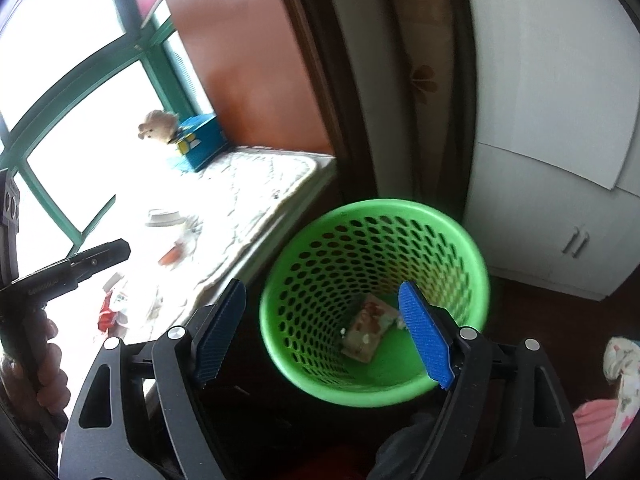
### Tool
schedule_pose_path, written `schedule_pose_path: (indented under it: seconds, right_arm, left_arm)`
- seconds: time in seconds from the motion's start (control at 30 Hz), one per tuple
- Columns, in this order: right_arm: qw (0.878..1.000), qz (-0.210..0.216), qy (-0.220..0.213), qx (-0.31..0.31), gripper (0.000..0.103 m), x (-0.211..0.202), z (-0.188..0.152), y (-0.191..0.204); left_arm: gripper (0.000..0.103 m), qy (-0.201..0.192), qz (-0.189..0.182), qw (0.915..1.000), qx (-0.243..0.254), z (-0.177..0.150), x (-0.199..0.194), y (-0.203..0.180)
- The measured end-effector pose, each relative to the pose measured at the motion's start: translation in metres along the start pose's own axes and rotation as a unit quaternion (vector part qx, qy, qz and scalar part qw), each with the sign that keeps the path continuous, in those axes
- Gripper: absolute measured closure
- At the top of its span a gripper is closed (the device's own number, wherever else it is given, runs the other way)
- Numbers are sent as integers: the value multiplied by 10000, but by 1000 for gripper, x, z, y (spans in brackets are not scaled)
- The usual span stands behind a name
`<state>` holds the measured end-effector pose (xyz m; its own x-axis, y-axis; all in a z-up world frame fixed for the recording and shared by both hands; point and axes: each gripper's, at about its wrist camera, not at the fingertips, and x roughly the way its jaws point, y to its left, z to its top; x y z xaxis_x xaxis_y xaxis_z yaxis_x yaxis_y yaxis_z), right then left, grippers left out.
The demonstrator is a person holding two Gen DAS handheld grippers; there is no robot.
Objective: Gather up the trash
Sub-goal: 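Carry both items over the green basket and open both tools, then return the left tool to the orange wafer packet and grasp it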
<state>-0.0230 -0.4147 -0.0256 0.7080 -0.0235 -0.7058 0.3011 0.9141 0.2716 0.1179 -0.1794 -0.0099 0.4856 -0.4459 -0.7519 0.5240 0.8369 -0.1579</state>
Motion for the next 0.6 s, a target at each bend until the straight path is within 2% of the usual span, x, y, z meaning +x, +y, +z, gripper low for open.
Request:
schedule_pose_path:
  seconds: [0.2, 0.33, 0.43, 0.6]
  right_arm:
    - [9995, 196, 81, -226, 24, 9, 1, 27]
    - [9987, 318, 126, -378, 23, 14, 0, 47]
    - [9976, 424, 186, -512, 23, 20, -1, 63]
    - [9953, 586, 284, -719, 23, 29, -5, 91]
  left_arm:
    - [39, -3, 698, 9968, -402, -13, -23, 56]
    - [26, -8, 1138, 9904, -779, -29, -35, 96]
    - [20, 116, 1324, 9855, -1059, -40, -35, 125]
    - [17, 457, 1488, 9757, -1542, -59, -24, 164]
